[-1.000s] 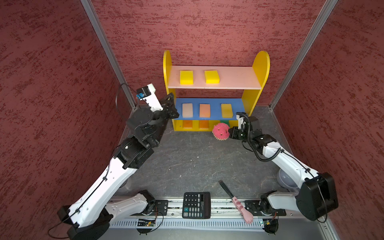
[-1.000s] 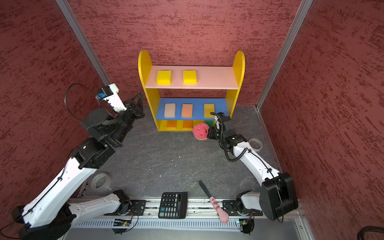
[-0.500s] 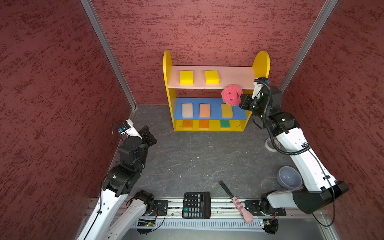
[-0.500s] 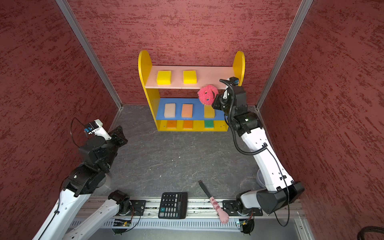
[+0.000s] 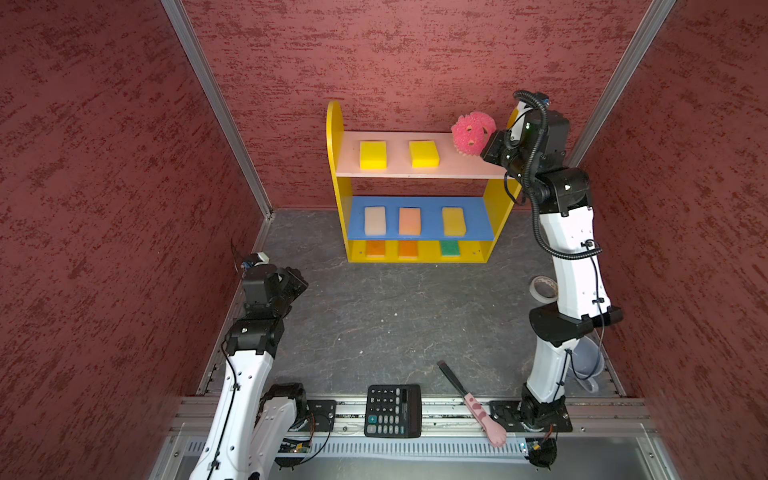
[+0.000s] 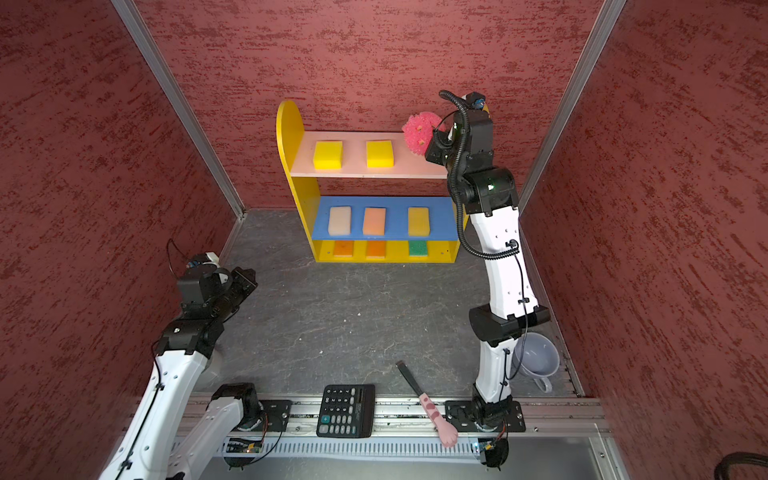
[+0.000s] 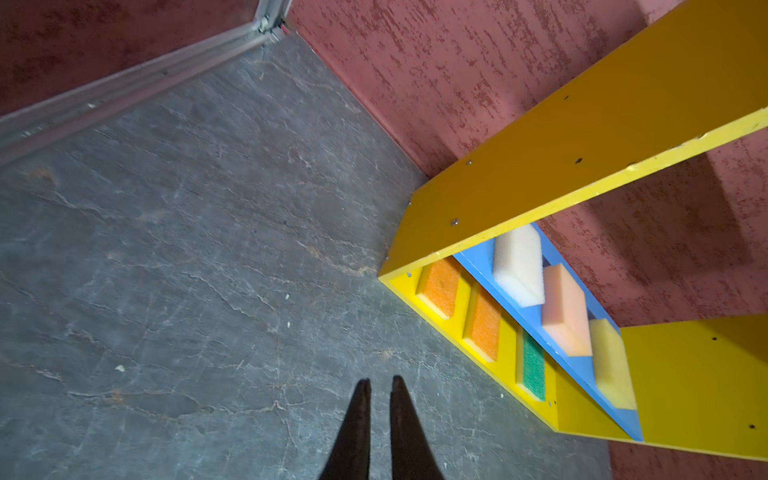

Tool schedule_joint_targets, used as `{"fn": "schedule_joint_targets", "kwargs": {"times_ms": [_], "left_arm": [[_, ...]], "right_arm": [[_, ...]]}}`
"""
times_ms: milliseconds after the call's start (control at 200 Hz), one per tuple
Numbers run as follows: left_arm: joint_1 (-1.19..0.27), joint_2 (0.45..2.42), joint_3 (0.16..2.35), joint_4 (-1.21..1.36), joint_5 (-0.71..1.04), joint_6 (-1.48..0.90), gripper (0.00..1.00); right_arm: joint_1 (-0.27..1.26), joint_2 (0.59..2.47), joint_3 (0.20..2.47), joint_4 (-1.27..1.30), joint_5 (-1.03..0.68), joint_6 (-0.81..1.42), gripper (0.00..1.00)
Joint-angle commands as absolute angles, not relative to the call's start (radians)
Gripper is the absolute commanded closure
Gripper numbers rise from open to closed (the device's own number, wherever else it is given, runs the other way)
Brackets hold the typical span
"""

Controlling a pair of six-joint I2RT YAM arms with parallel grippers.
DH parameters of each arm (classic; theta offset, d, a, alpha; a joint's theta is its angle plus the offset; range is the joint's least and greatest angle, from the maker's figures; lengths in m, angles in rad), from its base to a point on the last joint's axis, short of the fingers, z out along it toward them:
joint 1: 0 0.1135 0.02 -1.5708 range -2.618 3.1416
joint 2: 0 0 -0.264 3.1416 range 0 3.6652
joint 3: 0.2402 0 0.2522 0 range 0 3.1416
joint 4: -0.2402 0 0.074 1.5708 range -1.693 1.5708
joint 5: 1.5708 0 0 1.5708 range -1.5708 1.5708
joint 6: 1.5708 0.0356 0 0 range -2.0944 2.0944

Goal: Place and organize the cleaning sponges onto the shelf
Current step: 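Carry the smiley sponge up onto the pink top shelf beside the yellow sponges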

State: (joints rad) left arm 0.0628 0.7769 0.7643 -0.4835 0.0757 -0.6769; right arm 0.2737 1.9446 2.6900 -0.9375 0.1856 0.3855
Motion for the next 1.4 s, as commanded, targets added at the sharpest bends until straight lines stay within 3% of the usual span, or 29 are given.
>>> {"fn": "schedule_joint_targets", "kwargs": {"times_ms": [0, 551, 1202, 1282, 1398], "left_arm": [[0.077, 0.792, 0.764, -0.428, 0.161, -0.692, 0.87], [0.08, 0.845, 0.775, -0.39, 0.202, -0.727, 0.83], [0.069, 0.848, 0.784, -0.401, 0.208, -0.738, 0.81], [0.07, 0.848, 0.784, -0.405, 0.208, -0.737, 0.8], [0.064, 0.848, 0.785, -0.405, 0.208, -0.745, 0.8]], "right_arm": [[0.229, 1.942, 2.638, -0.946, 0.135, 0.453, 1.0], [0.204, 2.003, 2.611, -0.955, 0.063, 0.492, 1.0], [0.199, 1.931, 2.468, -0.896, -0.007, 0.528, 0.99], [0.199, 1.93, 2.447, -0.887, 0.01, 0.523, 0.95], [0.199, 1.922, 2.409, -0.874, 0.03, 0.518, 0.81]]}}
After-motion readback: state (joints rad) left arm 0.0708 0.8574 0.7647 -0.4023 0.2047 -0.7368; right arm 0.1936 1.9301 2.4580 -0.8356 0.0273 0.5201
